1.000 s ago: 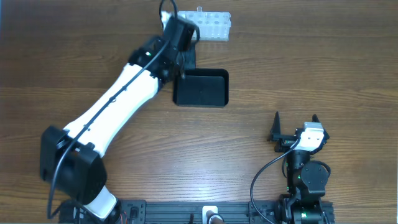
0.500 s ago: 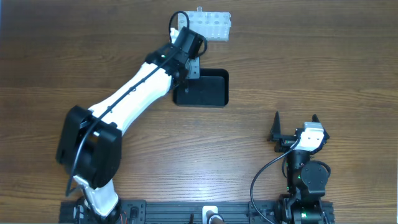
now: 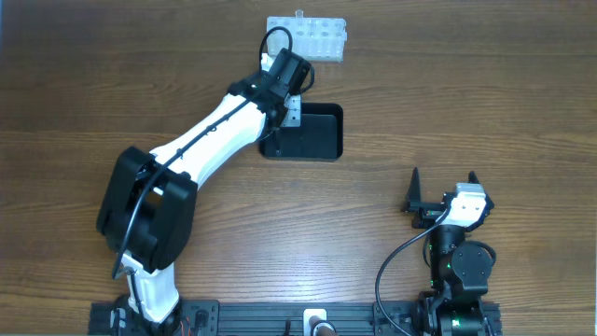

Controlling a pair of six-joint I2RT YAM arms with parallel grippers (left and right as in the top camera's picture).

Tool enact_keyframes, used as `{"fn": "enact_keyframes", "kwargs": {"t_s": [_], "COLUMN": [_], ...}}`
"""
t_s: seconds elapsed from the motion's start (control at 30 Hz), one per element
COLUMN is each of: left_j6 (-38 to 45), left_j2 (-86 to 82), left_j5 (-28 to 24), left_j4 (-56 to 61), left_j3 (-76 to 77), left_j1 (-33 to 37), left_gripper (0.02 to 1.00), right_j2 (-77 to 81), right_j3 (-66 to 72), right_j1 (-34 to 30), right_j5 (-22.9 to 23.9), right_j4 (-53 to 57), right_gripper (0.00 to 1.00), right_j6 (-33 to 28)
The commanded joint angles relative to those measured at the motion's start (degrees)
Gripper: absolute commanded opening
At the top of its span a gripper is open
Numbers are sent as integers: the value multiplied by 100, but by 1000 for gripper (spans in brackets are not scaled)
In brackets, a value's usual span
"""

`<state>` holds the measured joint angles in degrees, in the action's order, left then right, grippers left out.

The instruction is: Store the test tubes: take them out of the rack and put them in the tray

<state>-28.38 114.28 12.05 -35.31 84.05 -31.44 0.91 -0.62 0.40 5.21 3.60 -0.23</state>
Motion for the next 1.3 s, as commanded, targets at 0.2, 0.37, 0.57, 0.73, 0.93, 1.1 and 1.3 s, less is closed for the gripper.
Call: {"fn": "enact_keyframes", "kwargs": {"t_s": [0.2,0.37,0.57,0.73,0.93,1.1,1.3], "left_j6": [-81,0,269,1333,2221,2520,2719], "left_j2": [210,116,-514,-654,-356,149,1043], "left_j5": [55,280,940,949,219,-1134,-1932], "left_j4": [22,393,918,1939,2983,3526,3445], "left_j3": [-13,33,479,841,866,968,1742], "left_j1": [-7,-20,0,179,629,1123,1296], "left_gripper": [224,237,592,717,733,759,748], "right_j2": [-59,-59,-59,-59,-59,-59,-59], "right_j3": [35,35,35,35,35,35,35], "right_j1": [-37,-37,-37,-37,-37,-37,-37], "right_j5": [-24,-24,-24,-24,-24,-24,-24], "right_j4": [26,26,26,26,26,26,26], "right_gripper": [991,993,993,991,987,991,991], "right_j6": [20,20,20,20,20,20,20]}}
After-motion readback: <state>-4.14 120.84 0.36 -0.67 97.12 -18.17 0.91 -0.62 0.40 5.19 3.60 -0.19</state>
